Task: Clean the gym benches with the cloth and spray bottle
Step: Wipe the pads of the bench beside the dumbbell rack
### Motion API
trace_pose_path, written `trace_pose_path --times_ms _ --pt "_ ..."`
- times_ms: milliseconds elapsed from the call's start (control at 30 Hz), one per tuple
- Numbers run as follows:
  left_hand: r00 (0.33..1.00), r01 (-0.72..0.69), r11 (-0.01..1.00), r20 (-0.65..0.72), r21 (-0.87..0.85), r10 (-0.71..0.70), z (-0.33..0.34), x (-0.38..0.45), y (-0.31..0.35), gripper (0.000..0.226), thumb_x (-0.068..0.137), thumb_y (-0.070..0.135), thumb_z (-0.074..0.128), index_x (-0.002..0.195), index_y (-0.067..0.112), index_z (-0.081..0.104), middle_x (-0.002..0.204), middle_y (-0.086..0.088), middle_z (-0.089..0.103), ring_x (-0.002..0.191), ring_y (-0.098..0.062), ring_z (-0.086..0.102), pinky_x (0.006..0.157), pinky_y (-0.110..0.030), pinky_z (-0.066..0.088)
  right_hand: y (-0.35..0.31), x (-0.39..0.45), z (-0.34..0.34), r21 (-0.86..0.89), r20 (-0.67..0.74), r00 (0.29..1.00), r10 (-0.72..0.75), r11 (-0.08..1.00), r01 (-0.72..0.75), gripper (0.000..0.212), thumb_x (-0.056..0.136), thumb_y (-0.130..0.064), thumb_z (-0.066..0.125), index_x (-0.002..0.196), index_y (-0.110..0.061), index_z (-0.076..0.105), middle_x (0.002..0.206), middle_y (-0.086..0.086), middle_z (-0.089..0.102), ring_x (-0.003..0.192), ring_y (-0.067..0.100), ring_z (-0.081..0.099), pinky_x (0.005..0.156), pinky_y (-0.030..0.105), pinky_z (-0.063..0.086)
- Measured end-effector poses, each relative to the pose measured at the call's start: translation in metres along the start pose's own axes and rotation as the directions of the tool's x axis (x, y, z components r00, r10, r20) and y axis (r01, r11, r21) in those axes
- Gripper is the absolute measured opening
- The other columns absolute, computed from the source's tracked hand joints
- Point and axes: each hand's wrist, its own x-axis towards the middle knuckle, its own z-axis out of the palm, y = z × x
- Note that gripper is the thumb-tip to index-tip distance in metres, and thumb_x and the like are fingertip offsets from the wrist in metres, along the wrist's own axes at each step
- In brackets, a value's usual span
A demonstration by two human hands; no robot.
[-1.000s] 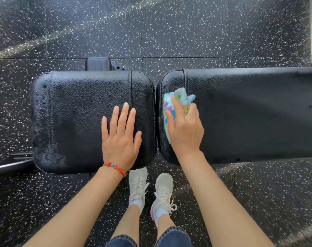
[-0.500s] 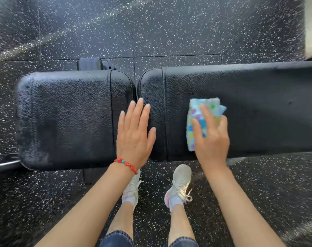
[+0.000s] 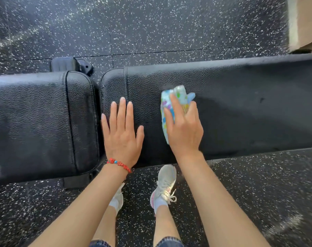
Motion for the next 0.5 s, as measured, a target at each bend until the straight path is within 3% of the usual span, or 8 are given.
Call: trace_pose_path --times_ms 133,233,333,400,500 --pt "1.0 0.004 1.0 -0.008 -0.018 -0.004 -0.002 0.001 0.002 0.057 0.09 0.03 0.038 0.139 0.001 0.033 0.147 -0.02 0.031 0.136 -0.038 0.024 0.108 -0.059 0.019 -0.004 0.019 0.0 0.046 0.03 1.0 0.0 0.999 -0.001 0.03 0.082 -0.019 0.068 0.11 -0.009 0.066 0.08 0.019 0.057 0.064 0.03 0.056 0.049 0.032 0.046" --pt "0.999 0.032 0.998 -0.033 -0.052 -0.034 -0.004 0.001 0.009 0.057 0.089 0.029 0.039 0.138 0.0 0.034 0.147 -0.021 0.029 0.137 -0.038 0.022 0.109 -0.059 0.015 0.005 0.015 -0.007 0.037 0.051 0.995 -0.089 0.996 0.087 0.031 0.084 -0.021 0.066 0.113 -0.01 0.065 0.078 0.017 0.057 0.063 0.027 0.055 0.048 0.032 0.047" --pt "0.997 -0.044 0.998 -0.059 -0.048 0.041 -0.005 0.006 0.027 0.057 0.089 0.03 0.039 0.139 0.003 0.032 0.148 -0.02 0.028 0.138 -0.035 0.018 0.111 -0.053 0.008 0.03 0.022 -0.021 -0.023 0.068 0.989 -0.131 0.991 0.133 0.028 0.085 -0.023 0.063 0.109 -0.01 0.067 0.075 0.018 0.057 0.059 0.029 0.055 0.045 0.032 0.046" --pt "0.993 -0.111 0.993 -0.043 -0.036 0.109 -0.002 0.012 0.042 0.056 0.09 0.031 0.038 0.14 0.006 0.032 0.149 -0.018 0.029 0.138 -0.033 0.019 0.111 -0.052 0.008 0.064 0.028 -0.035 -0.052 0.017 1.0 0.015 0.999 -0.014 0.028 0.085 -0.022 0.063 0.109 -0.008 0.066 0.079 0.022 0.056 0.062 0.034 0.055 0.045 0.034 0.045" --pt "0.993 -0.122 0.993 0.011 0.002 0.122 0.004 0.018 0.053 0.057 0.09 0.032 0.037 0.14 0.006 0.033 0.149 -0.016 0.029 0.138 -0.033 0.022 0.111 -0.052 0.011 0.112 0.033 -0.05 -0.083 -0.004 0.961 0.277 0.957 -0.277 0.037 0.088 -0.021 0.056 0.124 -0.013 0.057 0.098 0.024 0.052 0.079 0.039 0.054 0.059 0.035 0.038"
